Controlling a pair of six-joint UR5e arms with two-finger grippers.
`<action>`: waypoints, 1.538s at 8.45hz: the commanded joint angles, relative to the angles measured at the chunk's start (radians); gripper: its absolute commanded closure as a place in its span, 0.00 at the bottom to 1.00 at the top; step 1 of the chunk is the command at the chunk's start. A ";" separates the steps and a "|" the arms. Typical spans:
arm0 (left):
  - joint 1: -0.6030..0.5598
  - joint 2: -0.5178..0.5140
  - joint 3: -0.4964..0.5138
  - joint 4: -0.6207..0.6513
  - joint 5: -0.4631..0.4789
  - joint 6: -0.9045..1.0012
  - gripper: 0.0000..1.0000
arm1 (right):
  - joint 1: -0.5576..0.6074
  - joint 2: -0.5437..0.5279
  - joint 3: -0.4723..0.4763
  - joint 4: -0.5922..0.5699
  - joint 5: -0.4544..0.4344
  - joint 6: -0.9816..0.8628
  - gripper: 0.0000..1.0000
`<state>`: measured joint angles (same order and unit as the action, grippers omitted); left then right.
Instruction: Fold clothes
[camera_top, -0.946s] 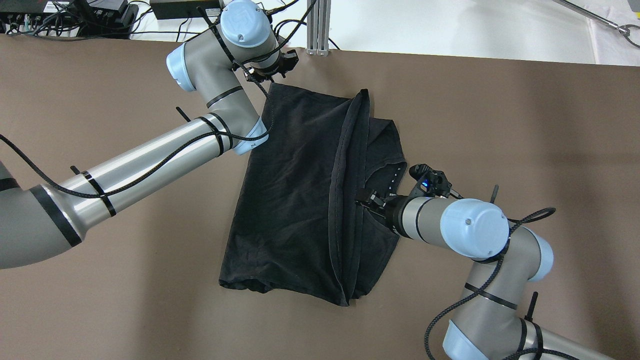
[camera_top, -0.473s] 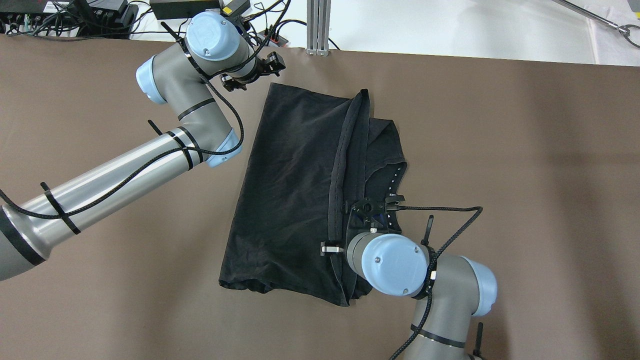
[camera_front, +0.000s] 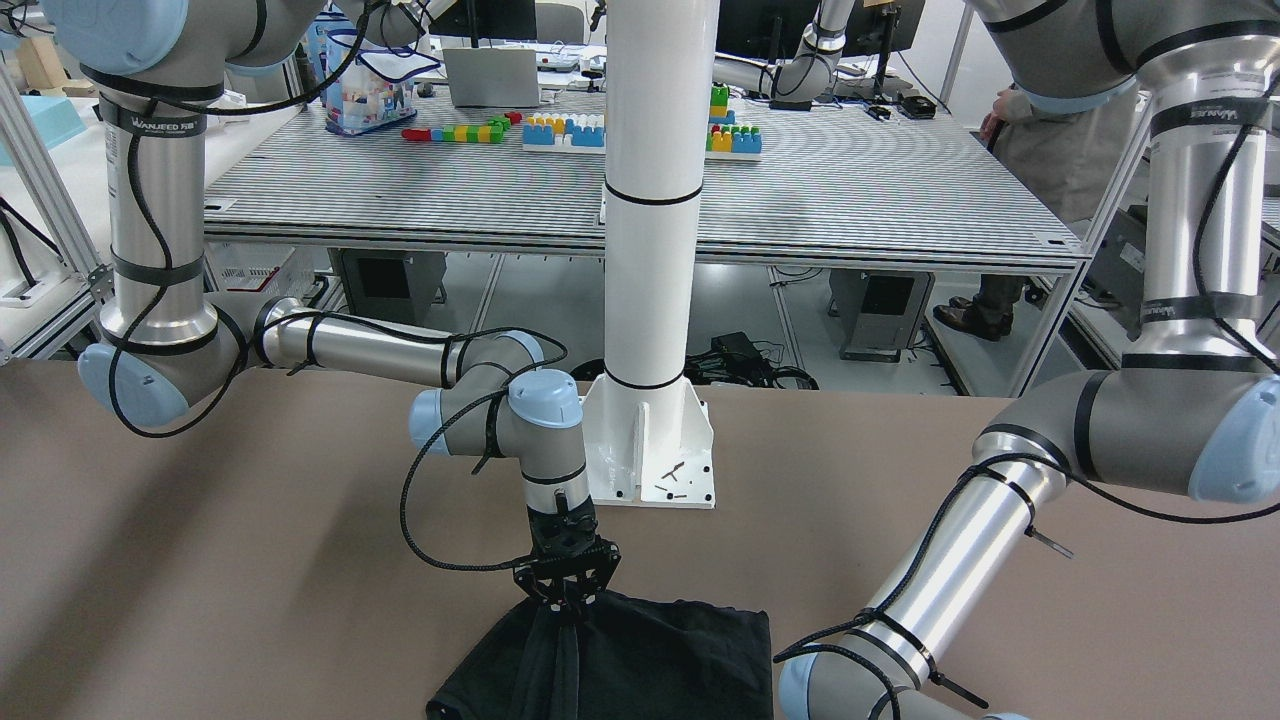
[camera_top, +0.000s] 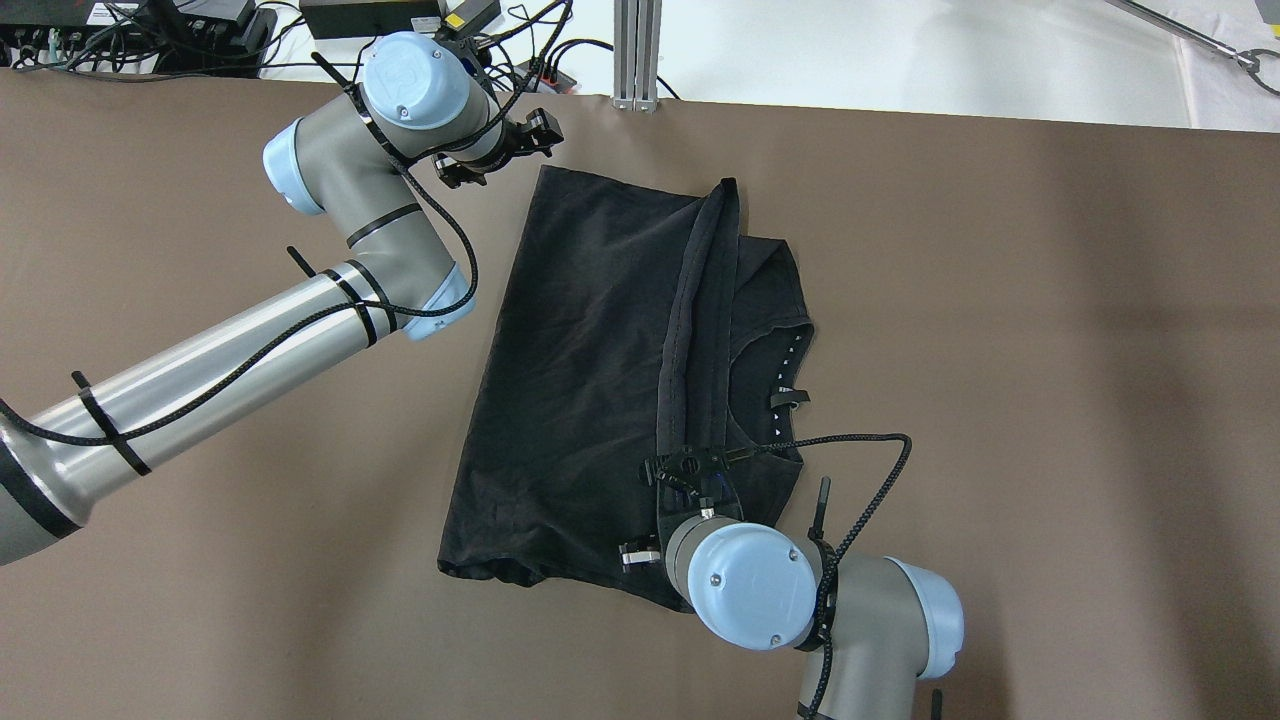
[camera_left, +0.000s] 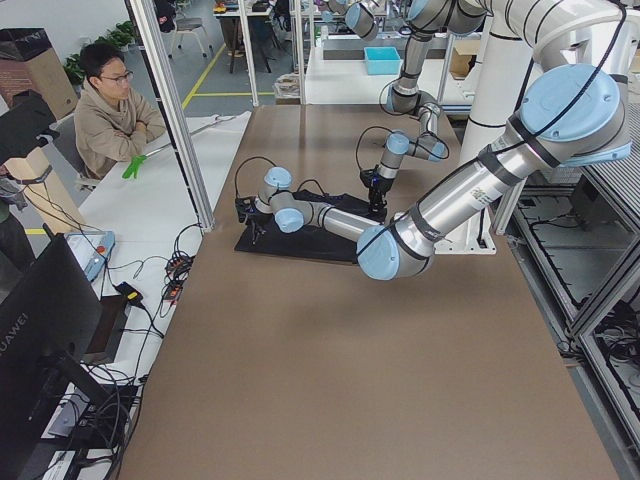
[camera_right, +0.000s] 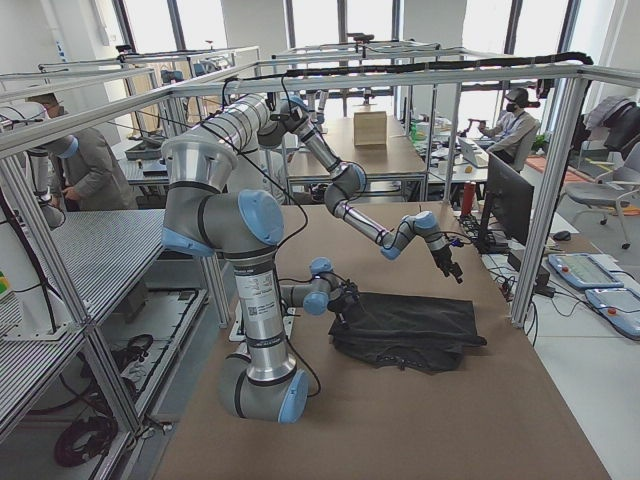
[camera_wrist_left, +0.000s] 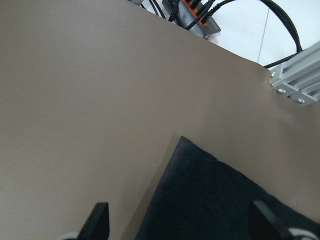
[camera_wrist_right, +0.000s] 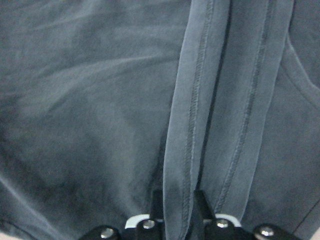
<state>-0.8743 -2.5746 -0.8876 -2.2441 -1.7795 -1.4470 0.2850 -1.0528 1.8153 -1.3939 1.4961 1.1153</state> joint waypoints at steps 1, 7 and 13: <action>0.001 0.007 -0.001 0.000 0.003 -0.001 0.00 | -0.004 -0.006 -0.007 -0.007 -0.002 -0.035 0.80; 0.003 0.022 -0.025 -0.002 0.005 -0.004 0.00 | -0.016 -0.264 0.290 -0.074 -0.032 -0.085 1.00; 0.009 0.031 -0.037 -0.002 0.005 -0.023 0.00 | -0.181 -0.308 0.289 -0.070 -0.214 0.103 0.53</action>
<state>-0.8664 -2.5448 -0.9246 -2.2458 -1.7753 -1.4692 0.0998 -1.3414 2.1061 -1.4677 1.2850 1.2140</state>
